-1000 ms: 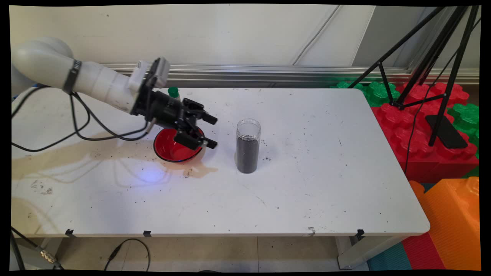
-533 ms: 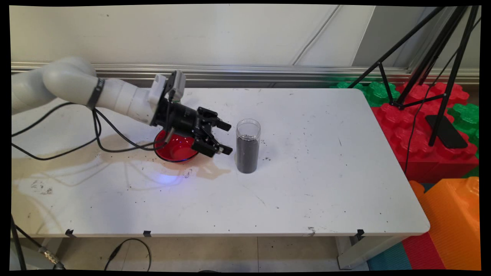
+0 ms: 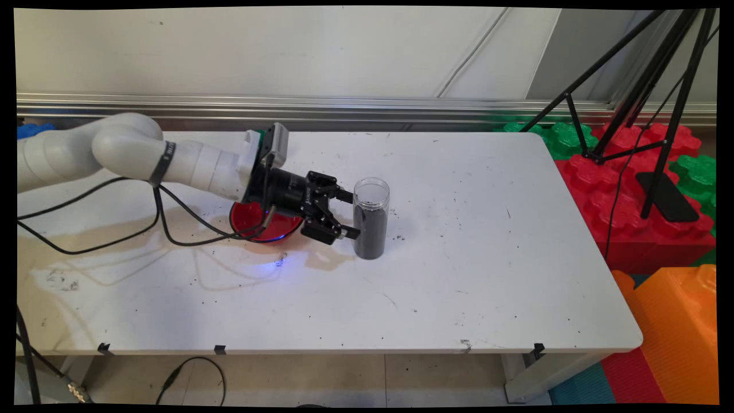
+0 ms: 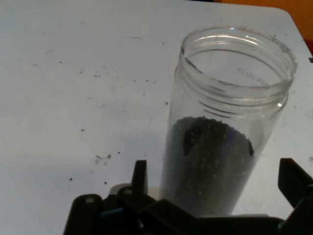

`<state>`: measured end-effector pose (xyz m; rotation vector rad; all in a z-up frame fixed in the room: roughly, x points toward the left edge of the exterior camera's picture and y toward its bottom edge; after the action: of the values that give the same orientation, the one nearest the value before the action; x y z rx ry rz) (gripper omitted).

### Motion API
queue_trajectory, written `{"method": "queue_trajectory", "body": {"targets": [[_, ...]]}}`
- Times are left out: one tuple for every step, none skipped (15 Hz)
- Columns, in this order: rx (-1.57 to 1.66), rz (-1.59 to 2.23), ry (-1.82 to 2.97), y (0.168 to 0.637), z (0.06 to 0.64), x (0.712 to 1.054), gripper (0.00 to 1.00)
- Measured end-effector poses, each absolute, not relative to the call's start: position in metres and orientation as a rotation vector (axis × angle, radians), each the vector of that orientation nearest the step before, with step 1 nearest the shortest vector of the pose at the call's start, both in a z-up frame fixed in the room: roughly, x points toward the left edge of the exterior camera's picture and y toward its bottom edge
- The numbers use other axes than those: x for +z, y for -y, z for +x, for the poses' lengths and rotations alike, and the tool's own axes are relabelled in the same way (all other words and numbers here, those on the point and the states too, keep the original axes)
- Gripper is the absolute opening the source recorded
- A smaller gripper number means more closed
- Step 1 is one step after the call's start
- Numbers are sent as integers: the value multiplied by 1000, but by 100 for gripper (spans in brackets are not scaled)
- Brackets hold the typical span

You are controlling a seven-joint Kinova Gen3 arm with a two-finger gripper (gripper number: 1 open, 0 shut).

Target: Pick up the black seasoning powder from the table

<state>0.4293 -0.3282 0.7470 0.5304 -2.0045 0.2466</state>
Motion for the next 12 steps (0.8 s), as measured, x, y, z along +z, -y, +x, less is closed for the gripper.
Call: {"method": "queue_trajectory", "body": {"targets": [[255, 525, 1996, 329, 427, 743, 100], [263, 519, 1989, 331, 425, 739, 100], [269, 514, 1983, 332, 424, 737, 100], [277, 510, 1977, 333, 422, 733, 100], [284, 504, 1971, 334, 420, 730, 100], [290, 499, 1967, 335, 419, 728, 100], [293, 496, 1965, 336, 418, 727, 100], [298, 490, 1962, 337, 417, 725, 100], [300, 487, 1960, 337, 416, 723, 100], [304, 483, 1957, 338, 415, 721, 100], [306, 480, 1956, 339, 414, 720, 100], [309, 476, 1953, 339, 413, 719, 100]]}}
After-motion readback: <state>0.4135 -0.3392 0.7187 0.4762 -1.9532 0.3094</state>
